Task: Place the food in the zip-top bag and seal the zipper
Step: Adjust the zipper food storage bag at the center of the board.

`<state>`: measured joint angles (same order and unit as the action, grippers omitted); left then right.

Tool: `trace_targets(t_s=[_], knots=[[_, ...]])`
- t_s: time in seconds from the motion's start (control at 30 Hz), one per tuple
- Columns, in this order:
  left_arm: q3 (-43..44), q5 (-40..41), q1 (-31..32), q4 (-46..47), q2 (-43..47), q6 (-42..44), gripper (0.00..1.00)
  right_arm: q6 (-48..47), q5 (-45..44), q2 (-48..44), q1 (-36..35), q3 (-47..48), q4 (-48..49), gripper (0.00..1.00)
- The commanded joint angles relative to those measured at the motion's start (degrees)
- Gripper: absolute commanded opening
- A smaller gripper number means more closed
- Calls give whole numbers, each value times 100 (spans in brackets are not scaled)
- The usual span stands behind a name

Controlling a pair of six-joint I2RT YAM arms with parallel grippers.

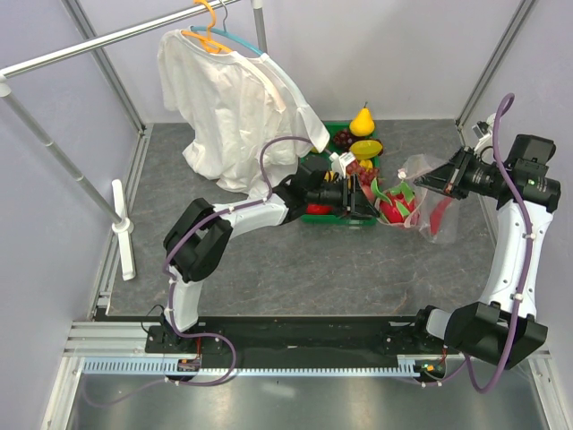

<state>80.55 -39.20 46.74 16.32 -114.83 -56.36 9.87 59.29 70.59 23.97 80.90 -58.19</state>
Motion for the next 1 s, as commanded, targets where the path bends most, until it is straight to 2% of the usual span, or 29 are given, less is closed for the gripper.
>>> trace_targets(t_s=[0.0, 0.17, 0.33, 0.6, 0.87, 0.93, 0.97], knots=[[338, 9, 19, 179, -101, -51, 51, 103, 478, -256, 3, -66, 230, 0], [557, -88, 19, 188, -277, -59, 36, 103, 549, -265, 3, -75, 177, 0], [839, -97, 72, 205, -435, -51, 37, 120, 566, -238, 3, 39, 107, 0], [734, -61, 107, 162, -453, -51, 35, 191, 575, -238, 3, 136, 107, 0], [786, -527, 116, -207, -173, 317, 2, 77, 470, -238, 3, 119, 54, 0], [830, -658, 116, -784, 81, 546, 2, -81, 155, -247, 3, 145, -129, 0], [891, -711, 107, -1023, 144, 860, 2, -456, -47, -256, 3, 180, -253, 0]])
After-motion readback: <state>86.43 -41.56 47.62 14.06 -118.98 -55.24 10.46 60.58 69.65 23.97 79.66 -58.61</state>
